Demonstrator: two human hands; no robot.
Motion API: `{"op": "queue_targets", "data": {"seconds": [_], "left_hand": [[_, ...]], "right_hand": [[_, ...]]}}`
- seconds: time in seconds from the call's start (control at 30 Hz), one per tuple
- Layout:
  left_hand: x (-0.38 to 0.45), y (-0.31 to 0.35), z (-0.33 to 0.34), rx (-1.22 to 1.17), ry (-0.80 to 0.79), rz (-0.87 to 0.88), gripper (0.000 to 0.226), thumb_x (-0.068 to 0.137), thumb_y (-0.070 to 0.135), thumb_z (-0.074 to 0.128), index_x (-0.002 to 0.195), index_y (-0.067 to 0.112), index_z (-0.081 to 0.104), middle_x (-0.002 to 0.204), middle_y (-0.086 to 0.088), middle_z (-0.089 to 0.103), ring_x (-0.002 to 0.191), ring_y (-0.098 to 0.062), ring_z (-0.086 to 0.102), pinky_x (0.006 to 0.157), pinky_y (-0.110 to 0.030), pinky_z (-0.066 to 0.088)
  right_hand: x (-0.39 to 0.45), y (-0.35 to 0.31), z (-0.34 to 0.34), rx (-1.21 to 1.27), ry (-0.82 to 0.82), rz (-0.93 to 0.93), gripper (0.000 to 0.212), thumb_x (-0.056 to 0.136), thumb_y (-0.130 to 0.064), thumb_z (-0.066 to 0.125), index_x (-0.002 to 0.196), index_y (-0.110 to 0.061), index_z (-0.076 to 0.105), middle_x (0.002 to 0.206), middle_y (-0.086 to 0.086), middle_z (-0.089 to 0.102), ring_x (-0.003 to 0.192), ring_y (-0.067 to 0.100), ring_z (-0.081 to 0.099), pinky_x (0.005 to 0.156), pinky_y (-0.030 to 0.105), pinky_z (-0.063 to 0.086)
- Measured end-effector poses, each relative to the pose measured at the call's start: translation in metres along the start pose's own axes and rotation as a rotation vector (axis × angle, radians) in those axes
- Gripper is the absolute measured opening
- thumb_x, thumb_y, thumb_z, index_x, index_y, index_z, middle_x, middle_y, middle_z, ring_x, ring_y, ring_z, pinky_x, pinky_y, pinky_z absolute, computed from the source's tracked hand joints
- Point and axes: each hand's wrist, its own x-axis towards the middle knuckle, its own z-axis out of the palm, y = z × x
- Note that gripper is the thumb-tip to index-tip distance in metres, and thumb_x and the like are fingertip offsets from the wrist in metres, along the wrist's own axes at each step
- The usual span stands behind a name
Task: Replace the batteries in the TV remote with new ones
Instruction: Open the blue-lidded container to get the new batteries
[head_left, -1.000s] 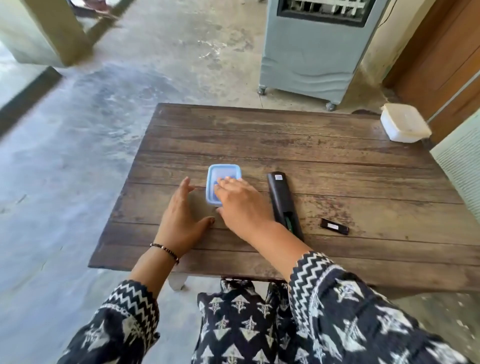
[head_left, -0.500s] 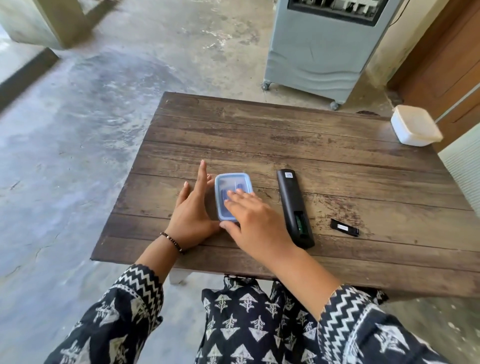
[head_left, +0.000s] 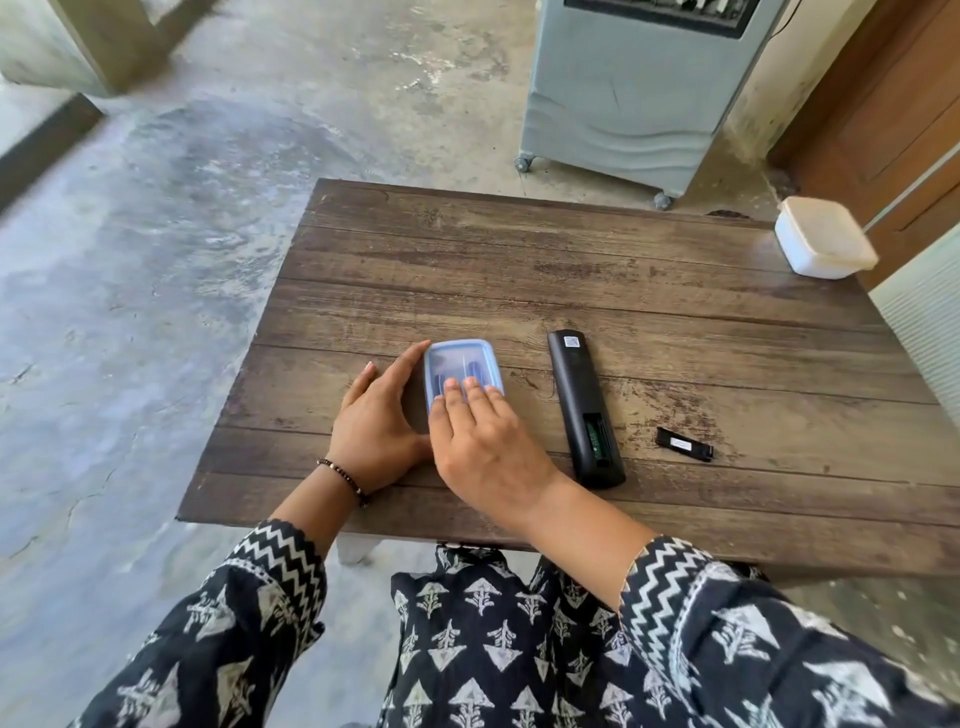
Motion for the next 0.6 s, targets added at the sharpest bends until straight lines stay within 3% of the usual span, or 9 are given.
{"op": "queue_targets", "data": {"seconds": [0.17, 0.27, 0.33, 0.4, 0.47, 0.53, 0.6], "left_hand": [[-0.002, 0.007, -0.001, -0.005, 0.015, 0.017, 0.091, 0.066, 0.041, 0.067, 0.144, 0.033, 0.021, 0.145, 0.014, 0.041, 0.127, 0.004, 0.025, 0.109, -0.015, 0.002], [-0.002, 0.010, -0.004, -0.018, -0.017, 0.007, 0.101, 0.054, 0.048, 0.064, 0.144, 0.032, 0.021, 0.146, 0.017, 0.037, 0.107, 0.018, 0.014, 0.107, -0.013, 0.002], [-0.001, 0.008, -0.004, -0.031, -0.014, -0.002, 0.112, 0.043, 0.063, 0.060, 0.144, 0.033, 0.022, 0.140, 0.021, 0.040, 0.105, 0.021, 0.015, 0.108, -0.014, 0.002], [0.001, 0.005, -0.003, -0.034, -0.012, 0.002, 0.114, 0.040, 0.072, 0.055, 0.143, 0.034, 0.024, 0.128, 0.027, 0.042, 0.112, 0.018, 0.027, 0.111, -0.016, 0.003], [0.002, 0.002, -0.001, -0.025, -0.016, 0.003, 0.113, 0.041, 0.073, 0.057, 0.142, 0.035, 0.025, 0.123, 0.031, 0.039, 0.115, 0.015, 0.033, 0.112, -0.017, 0.003], [0.003, 0.002, 0.000, -0.025, -0.018, 0.008, 0.112, 0.042, 0.072, 0.058, 0.142, 0.036, 0.025, 0.124, 0.031, 0.039, 0.115, 0.017, 0.031, 0.112, -0.018, 0.003], [0.002, 0.002, 0.000, -0.031, -0.006, 0.013, 0.111, 0.042, 0.071, 0.059, 0.142, 0.036, 0.025, 0.126, 0.030, 0.041, 0.111, 0.022, 0.027, 0.111, -0.017, 0.003]], "right_hand": [[0.004, 0.002, -0.001, 0.105, 0.010, 0.068, 0.021, 0.079, -0.003, 0.060, 0.097, 0.007, 0.065, 0.100, 0.028, 0.068, 0.090, 0.039, 0.068, 0.075, 0.045, 0.057], [0.001, 0.008, -0.004, 0.231, -0.023, 0.080, 0.035, 0.072, -0.011, 0.075, 0.101, 0.005, 0.066, 0.104, 0.025, 0.068, 0.096, 0.036, 0.067, 0.082, 0.042, 0.056], [-0.003, 0.021, -0.010, 0.337, -0.069, 0.060, 0.047, 0.069, -0.013, 0.078, 0.109, 0.007, 0.062, 0.113, 0.026, 0.064, 0.105, 0.037, 0.063, 0.088, 0.044, 0.052], [-0.008, 0.034, -0.017, 0.359, -0.146, 0.030, 0.054, 0.069, -0.004, 0.077, 0.118, 0.008, 0.056, 0.123, 0.027, 0.058, 0.115, 0.039, 0.055, 0.093, 0.048, 0.049], [-0.010, 0.044, -0.023, 0.303, -0.164, 0.008, 0.051, 0.067, 0.008, 0.074, 0.116, 0.008, 0.057, 0.120, 0.028, 0.059, 0.113, 0.040, 0.057, 0.086, 0.049, 0.053], [-0.008, 0.048, -0.027, 0.278, -0.162, -0.017, 0.045, 0.070, 0.013, 0.068, 0.113, 0.008, 0.059, 0.117, 0.028, 0.061, 0.110, 0.039, 0.059, 0.083, 0.047, 0.055], [-0.002, 0.048, -0.030, 0.260, -0.225, -0.067, 0.037, 0.083, 0.010, 0.052, 0.120, 0.006, 0.054, 0.126, 0.025, 0.055, 0.120, 0.037, 0.050, 0.093, 0.045, 0.050]]}}
